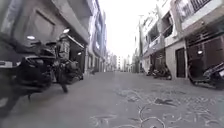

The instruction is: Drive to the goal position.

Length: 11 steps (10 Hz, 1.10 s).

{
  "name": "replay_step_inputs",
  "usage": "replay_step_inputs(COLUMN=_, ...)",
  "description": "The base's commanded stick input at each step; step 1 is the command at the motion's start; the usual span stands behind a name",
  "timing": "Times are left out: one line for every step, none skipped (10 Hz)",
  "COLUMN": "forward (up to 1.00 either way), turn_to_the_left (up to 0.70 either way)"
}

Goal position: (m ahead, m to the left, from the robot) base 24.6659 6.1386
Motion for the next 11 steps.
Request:
replay_step_inputs(forward=1.00, turn_to_the_left=-0.40)
replay_step_inputs(forward=1.00, turn_to_the_left=-0.40)
replay_step_inputs(forward=1.00, turn_to_the_left=-0.31)
replay_step_inputs(forward=1.00, turn_to_the_left=-0.02)
replay_step_inputs(forward=1.00, turn_to_the_left=0.00)
replay_step_inputs(forward=1.00, turn_to_the_left=0.00)
replay_step_inputs(forward=1.00, turn_to_the_left=0.00)
replay_step_inputs(forward=1.00, turn_to_the_left=0.00)
replay_step_inputs(forward=1.00, turn_to_the_left=0.00)
replay_step_inputs(forward=1.00, turn_to_the_left=0.00)
replay_step_inputs(forward=1.00, turn_to_the_left=0.00)
